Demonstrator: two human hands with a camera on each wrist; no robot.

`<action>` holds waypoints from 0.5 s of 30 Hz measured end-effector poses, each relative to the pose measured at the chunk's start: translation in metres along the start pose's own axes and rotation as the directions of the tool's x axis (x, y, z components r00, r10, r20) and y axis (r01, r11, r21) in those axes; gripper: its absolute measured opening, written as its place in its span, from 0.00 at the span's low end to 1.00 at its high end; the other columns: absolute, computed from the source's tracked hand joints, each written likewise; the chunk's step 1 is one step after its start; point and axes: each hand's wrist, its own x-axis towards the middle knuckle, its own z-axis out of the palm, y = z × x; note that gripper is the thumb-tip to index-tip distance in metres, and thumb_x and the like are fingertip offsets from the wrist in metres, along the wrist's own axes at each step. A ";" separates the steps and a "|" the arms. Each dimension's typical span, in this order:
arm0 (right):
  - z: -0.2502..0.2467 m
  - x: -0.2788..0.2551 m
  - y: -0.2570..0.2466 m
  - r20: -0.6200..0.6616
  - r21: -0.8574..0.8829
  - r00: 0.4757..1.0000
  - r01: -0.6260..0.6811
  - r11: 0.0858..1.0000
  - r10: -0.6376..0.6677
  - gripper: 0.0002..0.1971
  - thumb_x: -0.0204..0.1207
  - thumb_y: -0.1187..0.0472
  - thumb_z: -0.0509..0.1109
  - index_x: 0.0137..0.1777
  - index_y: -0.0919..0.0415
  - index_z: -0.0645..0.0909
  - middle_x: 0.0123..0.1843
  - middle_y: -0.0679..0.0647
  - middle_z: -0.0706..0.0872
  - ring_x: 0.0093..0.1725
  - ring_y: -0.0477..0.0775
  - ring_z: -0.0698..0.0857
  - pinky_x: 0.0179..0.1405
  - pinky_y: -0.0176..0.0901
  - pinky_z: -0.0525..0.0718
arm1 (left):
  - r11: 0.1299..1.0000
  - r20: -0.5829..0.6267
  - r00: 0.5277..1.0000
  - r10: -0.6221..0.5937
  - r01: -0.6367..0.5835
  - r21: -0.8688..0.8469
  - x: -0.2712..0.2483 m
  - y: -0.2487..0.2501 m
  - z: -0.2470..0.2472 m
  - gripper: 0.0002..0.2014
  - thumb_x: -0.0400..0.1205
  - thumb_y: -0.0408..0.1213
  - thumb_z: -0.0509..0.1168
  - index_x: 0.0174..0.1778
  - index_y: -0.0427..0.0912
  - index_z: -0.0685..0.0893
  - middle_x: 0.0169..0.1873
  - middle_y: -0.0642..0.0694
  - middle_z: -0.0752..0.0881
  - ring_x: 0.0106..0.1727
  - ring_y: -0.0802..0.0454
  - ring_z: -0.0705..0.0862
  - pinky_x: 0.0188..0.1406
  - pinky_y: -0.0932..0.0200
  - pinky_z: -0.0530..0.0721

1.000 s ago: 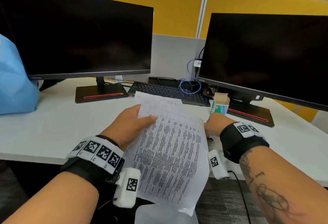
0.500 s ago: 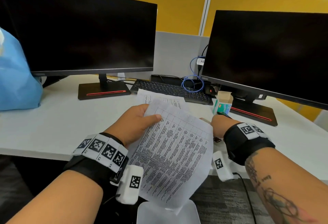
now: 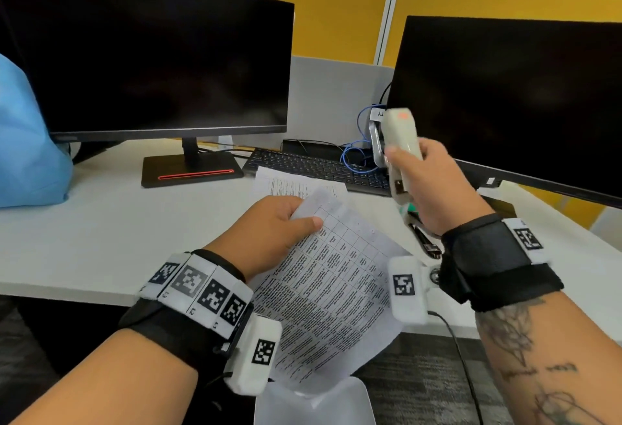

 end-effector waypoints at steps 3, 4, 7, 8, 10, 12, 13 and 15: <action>0.020 -0.029 -0.022 0.006 0.301 1.000 0.013 0.954 -0.015 0.23 0.77 0.42 0.69 0.66 0.57 0.79 0.57 0.53 0.82 0.54 0.52 0.80 0.43 0.44 0.78 | 0.995 -0.004 0.999 0.039 -0.038 0.092 -0.001 0.007 0.013 0.10 0.85 0.45 0.63 0.50 0.45 0.87 0.42 0.47 0.92 0.43 0.48 0.91 0.52 0.41 0.89; 0.025 -0.036 -0.024 -0.005 0.369 1.000 0.005 0.929 -0.004 0.20 0.79 0.42 0.68 0.63 0.54 0.79 0.57 0.52 0.83 0.54 0.50 0.80 0.44 0.44 0.79 | 0.991 -0.011 0.998 0.057 -0.055 0.123 -0.002 0.009 0.017 0.10 0.85 0.45 0.63 0.50 0.45 0.87 0.42 0.47 0.92 0.43 0.48 0.91 0.51 0.41 0.88; 0.035 -0.058 -0.020 -0.124 0.401 0.992 0.080 0.912 -0.033 0.16 0.78 0.39 0.67 0.58 0.47 0.79 0.52 0.45 0.85 0.53 0.43 0.83 0.51 0.46 0.82 | 0.968 -0.042 0.992 0.115 -0.102 0.229 -0.005 0.012 0.027 0.10 0.85 0.47 0.64 0.47 0.47 0.86 0.41 0.48 0.90 0.42 0.50 0.88 0.48 0.44 0.88; 0.036 -0.063 -0.018 -0.174 0.388 0.983 0.126 0.913 -0.061 0.17 0.77 0.38 0.67 0.58 0.47 0.80 0.50 0.43 0.85 0.52 0.42 0.83 0.52 0.45 0.82 | 0.963 -0.045 0.991 0.126 -0.112 0.247 -0.006 0.013 0.029 0.10 0.85 0.47 0.63 0.46 0.47 0.85 0.40 0.49 0.89 0.42 0.51 0.88 0.47 0.46 0.88; 0.034 -0.068 -0.016 -0.261 0.390 0.961 0.187 0.902 -0.086 0.18 0.73 0.35 0.67 0.53 0.46 0.81 0.46 0.41 0.86 0.49 0.41 0.84 0.50 0.43 0.83 | 0.954 -0.028 0.990 0.139 -0.127 0.270 -0.009 0.013 0.031 0.10 0.85 0.47 0.63 0.43 0.47 0.85 0.38 0.49 0.89 0.40 0.51 0.87 0.45 0.48 0.87; 0.030 -0.067 -0.016 -0.288 0.402 0.954 0.204 0.892 -0.089 0.19 0.69 0.34 0.65 0.50 0.46 0.81 0.45 0.40 0.86 0.48 0.40 0.85 0.50 0.43 0.83 | 0.945 -0.007 0.987 0.161 -0.152 0.290 -0.011 0.015 0.032 0.11 0.85 0.47 0.63 0.44 0.46 0.85 0.38 0.48 0.89 0.40 0.50 0.87 0.45 0.45 0.86; 0.030 -0.068 -0.016 -0.273 0.395 0.958 0.191 0.898 -0.084 0.20 0.68 0.33 0.65 0.51 0.46 0.81 0.45 0.41 0.87 0.49 0.40 0.85 0.52 0.44 0.83 | 0.940 -0.002 0.985 0.174 -0.165 0.298 -0.012 0.016 0.033 0.11 0.84 0.48 0.63 0.43 0.46 0.85 0.37 0.48 0.88 0.39 0.49 0.86 0.44 0.44 0.86; 0.034 -0.068 -0.015 -0.221 0.365 0.972 0.163 0.917 -0.084 0.23 0.68 0.33 0.65 0.54 0.48 0.82 0.47 0.42 0.87 0.51 0.43 0.86 0.53 0.46 0.84 | 0.934 -0.003 0.979 0.204 -0.194 0.301 -0.013 0.020 0.036 0.12 0.84 0.48 0.63 0.42 0.44 0.84 0.34 0.46 0.87 0.34 0.48 0.83 0.40 0.47 0.84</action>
